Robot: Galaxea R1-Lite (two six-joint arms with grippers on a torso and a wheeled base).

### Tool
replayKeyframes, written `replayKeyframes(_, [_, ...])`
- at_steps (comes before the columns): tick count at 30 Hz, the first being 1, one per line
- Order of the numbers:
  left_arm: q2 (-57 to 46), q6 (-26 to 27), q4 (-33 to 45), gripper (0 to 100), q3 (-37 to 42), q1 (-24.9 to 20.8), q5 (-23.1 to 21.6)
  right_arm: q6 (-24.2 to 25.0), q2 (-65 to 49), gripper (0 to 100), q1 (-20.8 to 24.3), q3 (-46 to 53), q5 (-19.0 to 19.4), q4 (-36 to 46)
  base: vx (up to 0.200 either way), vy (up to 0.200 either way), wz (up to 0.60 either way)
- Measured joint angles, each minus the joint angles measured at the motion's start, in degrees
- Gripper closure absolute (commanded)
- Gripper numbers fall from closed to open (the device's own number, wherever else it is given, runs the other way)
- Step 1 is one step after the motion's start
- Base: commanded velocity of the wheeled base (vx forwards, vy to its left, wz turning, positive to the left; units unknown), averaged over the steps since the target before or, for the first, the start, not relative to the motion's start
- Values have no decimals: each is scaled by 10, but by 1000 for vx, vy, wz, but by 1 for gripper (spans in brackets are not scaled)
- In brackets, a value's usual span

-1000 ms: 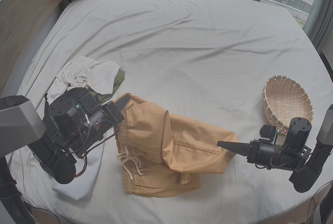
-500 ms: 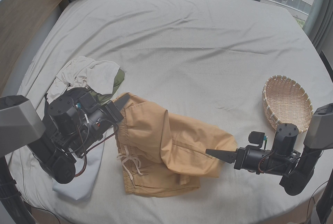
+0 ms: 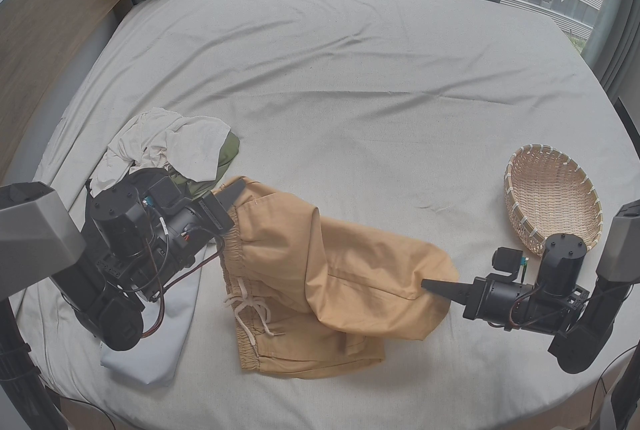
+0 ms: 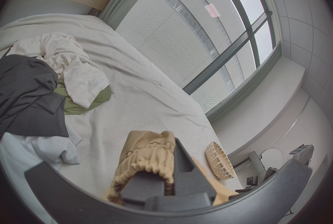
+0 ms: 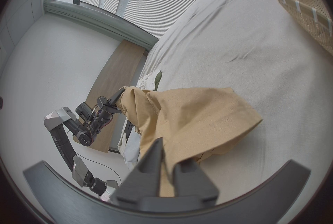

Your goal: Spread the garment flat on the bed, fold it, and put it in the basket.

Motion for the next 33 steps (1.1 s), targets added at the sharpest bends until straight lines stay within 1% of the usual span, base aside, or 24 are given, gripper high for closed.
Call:
replayKeyframes(3, [0, 0, 0, 100, -4, 4, 3, 1, -15, 100, -21, 5, 5, 0, 0, 0, 0])
replayKeyframes(7, [0, 0, 0, 100, -6, 6, 11, 12, -29, 100, -47, 5, 27, 0, 0, 0, 0])
replayKeyframes(11, [0, 0, 0, 100, -5, 7, 12, 15, -33, 100, -51, 8, 32, 0, 0, 0, 0])
replayKeyframes(12, [0, 0, 0, 100, -5, 6, 12, 15, -32, 0, -50, 8, 32, 0, 0, 0, 0])
replayKeyframes(14, [0, 0, 0, 100, -4, 5, 12, 15, -28, 0, -43, 8, 32, 0, 0, 0, 0])
replayKeyframes(24, [0, 1, 0, 100, -2, 4, 12, 16, 7, 0, 16, -11, 24, 0, 0, 0, 0])
replayKeyframes(27, [-1, 1, -1, 100, -1, 5, 12, 16, 18, 0, 26, -20, 9, 0, 0, 0, 0])
replayKeyframes(33, [-1, 1, -1, 100, -1, 5, 12, 16, 29, 0, 43, -26, -5, -1, 0, 0, 0])
